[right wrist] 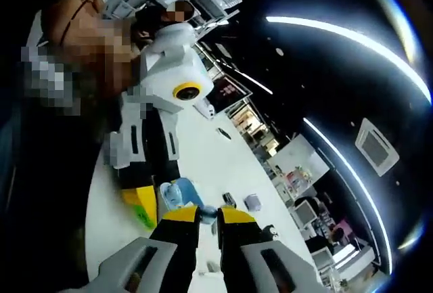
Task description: Pick up the earbuds from the table and place the earbuds into the earbud case
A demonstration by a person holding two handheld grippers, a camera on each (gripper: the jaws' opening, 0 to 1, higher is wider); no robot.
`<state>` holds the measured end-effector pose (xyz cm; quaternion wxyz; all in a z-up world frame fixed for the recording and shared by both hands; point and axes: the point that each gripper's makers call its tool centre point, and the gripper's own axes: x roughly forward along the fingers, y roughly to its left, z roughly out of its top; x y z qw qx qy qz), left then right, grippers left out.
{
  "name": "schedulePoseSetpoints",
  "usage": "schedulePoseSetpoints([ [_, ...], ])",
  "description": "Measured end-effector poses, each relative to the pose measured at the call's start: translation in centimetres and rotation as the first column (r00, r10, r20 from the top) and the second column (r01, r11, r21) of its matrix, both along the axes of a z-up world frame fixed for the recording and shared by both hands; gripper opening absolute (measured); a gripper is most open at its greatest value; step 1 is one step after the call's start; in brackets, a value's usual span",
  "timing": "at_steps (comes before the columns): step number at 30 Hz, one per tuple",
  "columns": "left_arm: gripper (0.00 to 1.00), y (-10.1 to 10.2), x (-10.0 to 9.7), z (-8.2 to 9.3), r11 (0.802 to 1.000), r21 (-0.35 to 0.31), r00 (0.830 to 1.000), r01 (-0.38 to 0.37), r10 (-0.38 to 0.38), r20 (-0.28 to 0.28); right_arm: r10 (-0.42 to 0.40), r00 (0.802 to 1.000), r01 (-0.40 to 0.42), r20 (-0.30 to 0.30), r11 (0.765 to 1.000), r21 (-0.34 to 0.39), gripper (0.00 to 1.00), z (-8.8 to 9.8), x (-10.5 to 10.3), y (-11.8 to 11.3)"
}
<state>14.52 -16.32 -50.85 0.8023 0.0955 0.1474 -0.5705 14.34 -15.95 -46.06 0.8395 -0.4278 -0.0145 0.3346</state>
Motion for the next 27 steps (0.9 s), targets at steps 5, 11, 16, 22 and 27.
schedulePoseSetpoints([
  [5,0.19,-0.1,0.0,0.0,1.000,0.001,1.000,0.001,-0.001,0.001,0.005,1.000,-0.004,0.024,0.999,-0.035,0.10,-0.5,0.0,0.2],
  [11,0.19,-0.1,0.0,0.0,1.000,-0.002,1.000,0.001,-0.001,0.000,0.006,1.000,-0.005,0.023,0.999,-0.043,0.10,-0.2,-0.2,0.5],
  [16,0.19,-0.1,0.0,0.0,1.000,-0.002,1.000,0.001,-0.001,0.001,-0.010,0.999,0.010,-0.033,1.000,0.006,0.10,0.0,-0.1,0.7],
  [22,0.19,-0.1,0.0,0.0,1.000,-0.001,1.000,0.001,-0.001,0.001,0.003,0.997,0.002,-0.078,0.998,0.058,0.10,-0.2,-0.4,0.4],
  [27,0.19,-0.1,0.0,0.0,1.000,-0.001,1.000,0.002,-0.002,0.001,0.004,0.995,0.003,-0.096,0.997,0.072,0.10,0.0,-0.7,1.1],
])
